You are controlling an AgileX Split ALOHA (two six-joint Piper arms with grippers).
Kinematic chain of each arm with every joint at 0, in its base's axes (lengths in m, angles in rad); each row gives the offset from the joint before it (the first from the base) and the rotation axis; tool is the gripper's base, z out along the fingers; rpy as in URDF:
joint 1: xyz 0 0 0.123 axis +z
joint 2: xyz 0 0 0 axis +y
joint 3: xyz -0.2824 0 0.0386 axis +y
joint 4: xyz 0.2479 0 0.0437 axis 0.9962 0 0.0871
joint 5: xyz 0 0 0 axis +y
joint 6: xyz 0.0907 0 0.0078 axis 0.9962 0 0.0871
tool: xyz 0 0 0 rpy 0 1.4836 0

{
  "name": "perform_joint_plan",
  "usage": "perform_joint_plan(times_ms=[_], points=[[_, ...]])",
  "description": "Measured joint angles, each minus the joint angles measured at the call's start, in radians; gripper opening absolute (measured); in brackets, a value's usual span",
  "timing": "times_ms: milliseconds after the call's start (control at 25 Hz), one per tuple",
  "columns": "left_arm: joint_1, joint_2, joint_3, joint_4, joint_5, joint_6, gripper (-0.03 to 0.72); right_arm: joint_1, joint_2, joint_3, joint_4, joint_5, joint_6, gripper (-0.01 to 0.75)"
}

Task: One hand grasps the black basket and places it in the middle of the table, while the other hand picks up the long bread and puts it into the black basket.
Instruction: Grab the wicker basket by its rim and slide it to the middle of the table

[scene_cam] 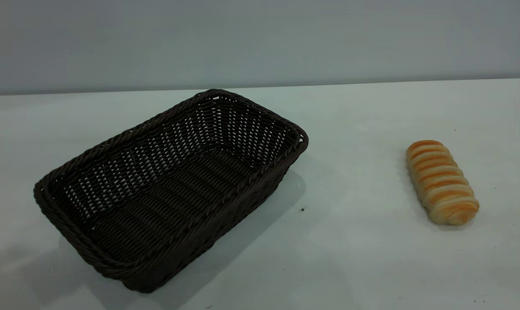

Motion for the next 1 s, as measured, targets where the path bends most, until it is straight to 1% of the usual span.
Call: perform_joint_plan(times_ms=[120, 280, 560, 680, 840, 1000], points=[[0.000, 0.078, 0.000, 0.000, 0.061, 0.097, 0.580, 0.000, 0.000, 0.000, 0.000, 0.000, 0.006, 0.239], [0.000, 0.169, 0.000, 0.039, 0.123, 0.110, 0.577, 0.000, 0.000, 0.000, 0.000, 0.000, 0.006, 0.239], [0.000, 0.231, -0.002, 0.338, 0.148, 0.003, 0.577, 0.000, 0.000, 0.000, 0.000, 0.000, -0.002, 0.239], [0.000, 0.239, -0.002, 0.407, 0.147, -0.068, 0.577, 0.000, 0.000, 0.000, 0.004, 0.000, -0.004, 0.239], [0.000, 0.299, -0.003, 0.401, 0.128, -0.113, 0.577, 0.000, 0.000, 0.000, 0.007, 0.000, -0.008, 0.239], [0.000, 0.375, -0.008, 0.319, 0.079, -0.115, 0.577, 0.000, 0.000, 0.000, 0.008, 0.000, -0.009, 0.239]])
